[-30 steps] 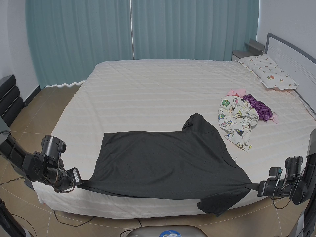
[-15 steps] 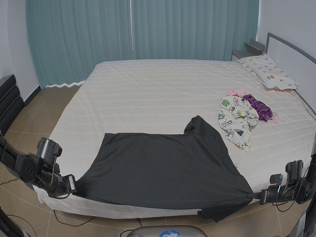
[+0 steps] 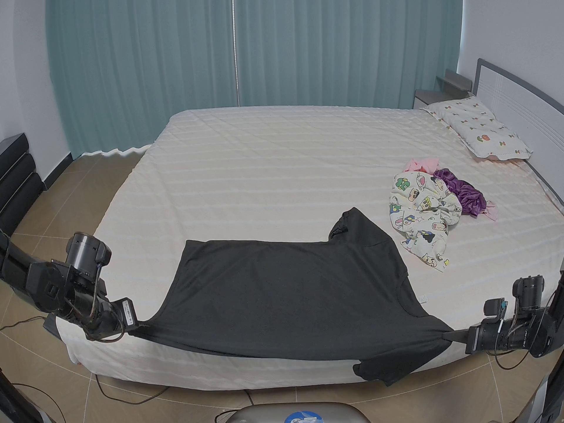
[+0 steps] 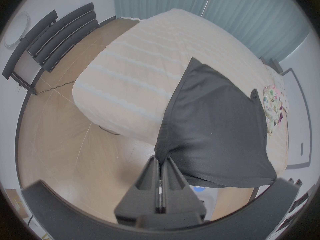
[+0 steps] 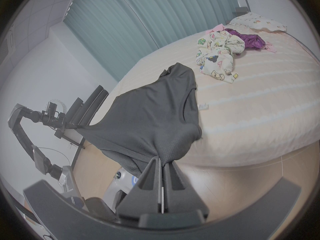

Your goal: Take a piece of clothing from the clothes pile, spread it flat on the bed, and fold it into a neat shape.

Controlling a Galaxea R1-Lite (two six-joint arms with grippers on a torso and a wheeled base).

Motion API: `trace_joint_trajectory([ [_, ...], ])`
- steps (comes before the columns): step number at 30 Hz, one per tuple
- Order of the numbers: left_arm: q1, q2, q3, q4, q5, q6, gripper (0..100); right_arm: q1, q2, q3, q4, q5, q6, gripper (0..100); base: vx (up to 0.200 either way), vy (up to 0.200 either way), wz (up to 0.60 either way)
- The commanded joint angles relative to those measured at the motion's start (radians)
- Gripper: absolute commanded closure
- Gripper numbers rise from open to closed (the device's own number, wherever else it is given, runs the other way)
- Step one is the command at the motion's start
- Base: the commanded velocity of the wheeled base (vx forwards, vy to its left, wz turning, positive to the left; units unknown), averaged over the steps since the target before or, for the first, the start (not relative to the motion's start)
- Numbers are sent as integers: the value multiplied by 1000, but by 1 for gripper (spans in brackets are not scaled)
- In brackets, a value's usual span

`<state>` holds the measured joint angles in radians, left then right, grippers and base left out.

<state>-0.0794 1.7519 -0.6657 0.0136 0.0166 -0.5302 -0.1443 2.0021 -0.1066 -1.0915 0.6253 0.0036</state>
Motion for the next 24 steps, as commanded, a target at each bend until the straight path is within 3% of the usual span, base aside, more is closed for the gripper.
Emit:
trace_joint_trajectory([
  [1, 1, 87, -97, -1, 2, -39, 100, 57, 6, -96, 4, 1, 75, 100, 0, 0, 0],
  [8, 0, 222, -195, -1, 3, -60, 100, 120, 55, -245, 59, -15, 136, 100, 0, 0, 0],
  [16, -2, 334, -359, 0, 5, -143, 100, 101, 98, -438, 211, -32, 174, 100, 0, 0, 0],
  [24, -2, 429, -497, 11, 6, -223, 100, 97, 150, -548, 239, -35, 246, 100, 0, 0, 0],
])
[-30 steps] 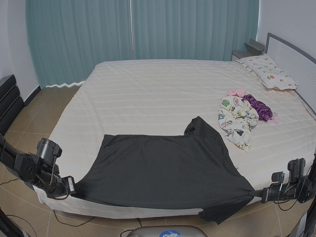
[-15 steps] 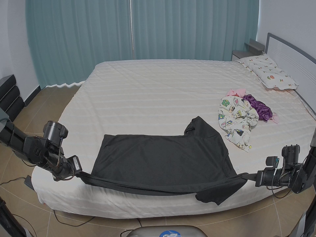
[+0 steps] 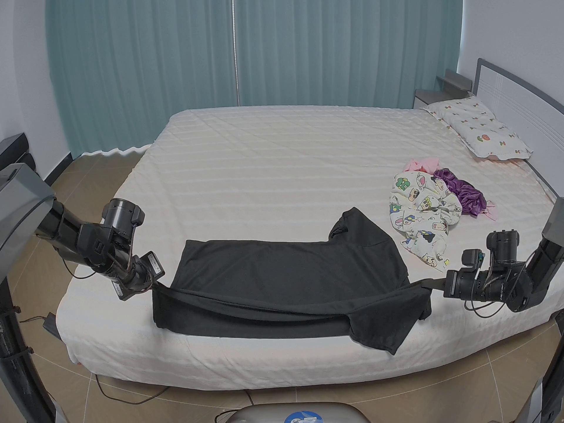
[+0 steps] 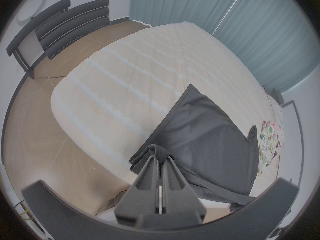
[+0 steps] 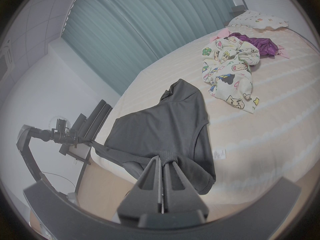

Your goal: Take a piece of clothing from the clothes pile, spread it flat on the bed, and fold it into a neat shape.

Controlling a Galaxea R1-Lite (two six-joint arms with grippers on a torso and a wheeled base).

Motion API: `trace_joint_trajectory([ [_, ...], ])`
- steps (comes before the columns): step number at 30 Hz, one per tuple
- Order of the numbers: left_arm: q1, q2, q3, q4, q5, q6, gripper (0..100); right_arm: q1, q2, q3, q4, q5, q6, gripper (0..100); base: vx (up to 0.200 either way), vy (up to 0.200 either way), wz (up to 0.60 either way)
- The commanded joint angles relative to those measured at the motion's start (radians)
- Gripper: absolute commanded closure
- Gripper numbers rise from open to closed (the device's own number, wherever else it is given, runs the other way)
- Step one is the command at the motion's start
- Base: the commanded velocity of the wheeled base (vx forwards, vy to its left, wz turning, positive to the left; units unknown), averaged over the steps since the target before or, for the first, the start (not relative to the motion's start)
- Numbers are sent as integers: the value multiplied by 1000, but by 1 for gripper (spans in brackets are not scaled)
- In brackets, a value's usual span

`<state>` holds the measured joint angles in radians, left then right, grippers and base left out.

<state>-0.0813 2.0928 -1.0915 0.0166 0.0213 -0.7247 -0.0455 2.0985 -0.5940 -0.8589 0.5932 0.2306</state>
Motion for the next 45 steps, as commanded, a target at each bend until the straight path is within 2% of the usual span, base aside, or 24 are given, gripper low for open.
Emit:
trace_joint_trajectory([
  [1, 0, 102, -80, 8, 6, -33, 100, -2, 66, -70, 6, -4, 24, 100, 0, 0, 0],
  [10, 0, 191, -163, 9, 37, -55, 100, 16, 133, -167, 8, -26, 136, 100, 0, 0, 0],
  [19, 2, 276, -245, 8, 37, -64, 100, 19, 212, -230, 5, -30, 142, 100, 0, 0, 0],
  [22, 0, 308, -298, 9, 37, -68, 100, 19, 242, -274, 3, -69, 170, 100, 0, 0, 0],
  [27, 0, 339, -367, 11, 37, -151, 100, 27, 275, -305, -8, -98, 207, 100, 0, 0, 0],
  [37, 0, 385, -403, 9, 37, -182, 100, 46, 330, -357, -11, -107, 231, 100, 0, 0, 0],
  [38, 0, 386, -406, 9, 37, -182, 0, 47, 337, -363, -14, -118, 233, 0, 0, 0, 0],
  [41, 0, 385, -406, 9, 37, -183, 0, 56, 345, -365, -14, -138, 237, 0, 0, 0, 0],
  [45, 3, 380, -398, 11, 32, -187, 0, 50, 333, -366, -38, -144, 285, 0, 0, 0, 0],
])
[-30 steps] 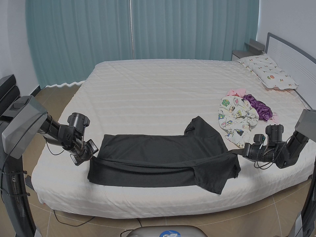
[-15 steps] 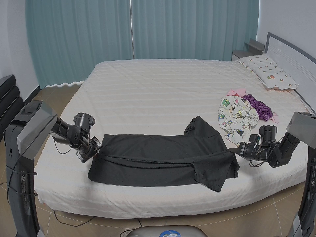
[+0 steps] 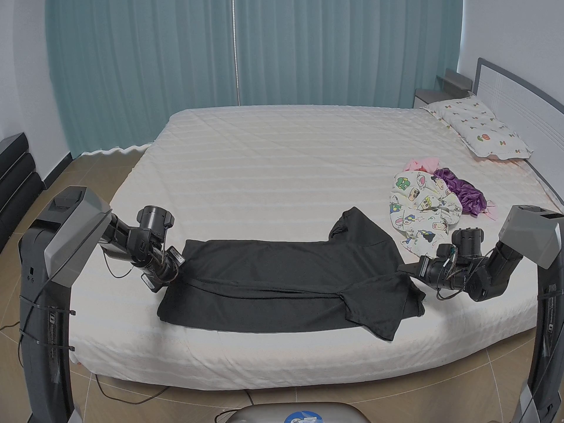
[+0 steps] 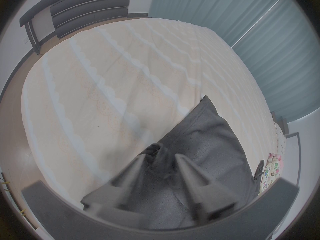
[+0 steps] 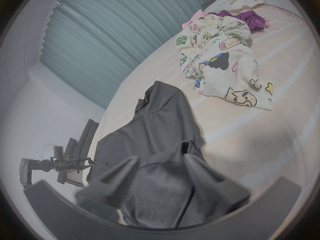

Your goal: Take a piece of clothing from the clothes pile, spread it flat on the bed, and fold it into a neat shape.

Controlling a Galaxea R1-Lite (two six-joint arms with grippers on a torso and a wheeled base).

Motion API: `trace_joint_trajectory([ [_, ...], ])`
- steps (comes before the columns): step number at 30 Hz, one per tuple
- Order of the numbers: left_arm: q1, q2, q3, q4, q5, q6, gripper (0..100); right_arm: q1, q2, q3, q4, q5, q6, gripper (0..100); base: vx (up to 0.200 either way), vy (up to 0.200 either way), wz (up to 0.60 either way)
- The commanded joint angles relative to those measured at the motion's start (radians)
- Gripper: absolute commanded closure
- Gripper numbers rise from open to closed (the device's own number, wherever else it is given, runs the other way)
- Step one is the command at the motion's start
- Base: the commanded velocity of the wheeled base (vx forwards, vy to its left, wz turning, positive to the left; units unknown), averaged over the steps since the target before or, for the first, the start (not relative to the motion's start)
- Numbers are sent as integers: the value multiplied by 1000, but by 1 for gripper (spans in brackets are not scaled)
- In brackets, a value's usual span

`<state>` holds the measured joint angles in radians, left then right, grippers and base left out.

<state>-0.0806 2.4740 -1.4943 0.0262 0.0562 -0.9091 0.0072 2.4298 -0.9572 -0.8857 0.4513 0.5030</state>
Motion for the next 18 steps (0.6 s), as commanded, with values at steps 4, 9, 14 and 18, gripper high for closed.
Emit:
trace_joint_trajectory([
  [4, 16, -50, 51, 5, -15, -1, 0, -15, -49, 18, -76, -59, 131, 0, 0, 0, 0],
  [9, 41, -173, 161, 3, -93, 4, 0, -29, -153, 109, -73, -63, 163, 0, 0, 0, 0],
  [14, 51, -299, 321, -15, -196, 7, 0, -20, -255, 238, -70, -125, 220, 0, 0, 0, 0],
  [18, 53, -369, 440, -35, -245, 3, 0, 13, -304, 353, -78, -203, 293, 0, 0, 0, 0],
])
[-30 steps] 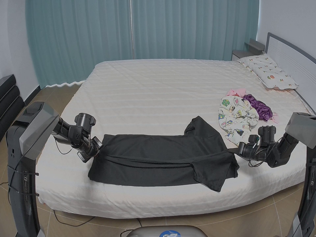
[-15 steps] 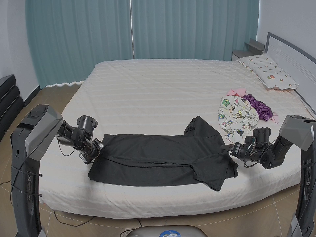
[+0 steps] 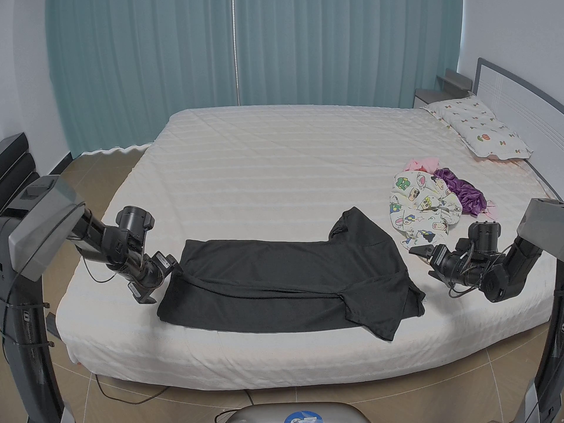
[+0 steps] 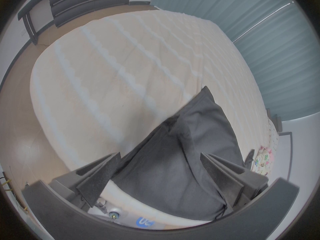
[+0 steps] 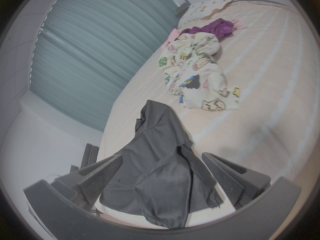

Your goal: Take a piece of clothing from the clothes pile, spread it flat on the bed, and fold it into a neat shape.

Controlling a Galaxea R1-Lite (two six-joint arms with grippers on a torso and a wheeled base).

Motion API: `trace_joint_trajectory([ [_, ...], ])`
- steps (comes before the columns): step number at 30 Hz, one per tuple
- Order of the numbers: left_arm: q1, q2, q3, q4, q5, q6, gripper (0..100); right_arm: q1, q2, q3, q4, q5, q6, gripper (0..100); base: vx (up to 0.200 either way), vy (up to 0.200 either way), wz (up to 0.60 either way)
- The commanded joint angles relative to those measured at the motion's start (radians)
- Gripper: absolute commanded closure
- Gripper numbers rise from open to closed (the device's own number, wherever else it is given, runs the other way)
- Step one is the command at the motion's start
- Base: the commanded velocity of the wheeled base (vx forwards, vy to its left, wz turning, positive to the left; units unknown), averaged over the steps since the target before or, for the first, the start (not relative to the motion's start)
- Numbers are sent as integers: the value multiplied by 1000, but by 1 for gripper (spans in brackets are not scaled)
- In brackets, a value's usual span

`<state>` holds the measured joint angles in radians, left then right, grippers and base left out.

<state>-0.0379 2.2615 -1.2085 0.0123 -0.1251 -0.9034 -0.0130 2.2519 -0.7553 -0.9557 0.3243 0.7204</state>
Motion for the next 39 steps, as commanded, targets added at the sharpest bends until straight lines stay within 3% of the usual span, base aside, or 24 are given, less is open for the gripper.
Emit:
trace_joint_trajectory([
  [1, 9, -161, 161, -23, -64, -5, 0, 38, -129, 160, -8, -80, 82, 0, 0, 0, 0],
  [6, 4, -169, 273, -104, -85, -8, 0, 85, -167, 272, -26, -88, 191, 0, 0, 0, 0],
  [11, 10, -180, 323, -149, -133, -11, 0, 105, -123, 326, -89, -88, 234, 0, 160, 0, 0],
  [22, 3, -181, 374, -153, -136, -9, 0, 131, -64, 436, -270, -85, 238, 0, 145, 0, 0],
  [39, -11, -188, 423, -161, -117, 21, 0, 189, -64, 510, -282, -88, 228, 0, 0, 0, 0],
])
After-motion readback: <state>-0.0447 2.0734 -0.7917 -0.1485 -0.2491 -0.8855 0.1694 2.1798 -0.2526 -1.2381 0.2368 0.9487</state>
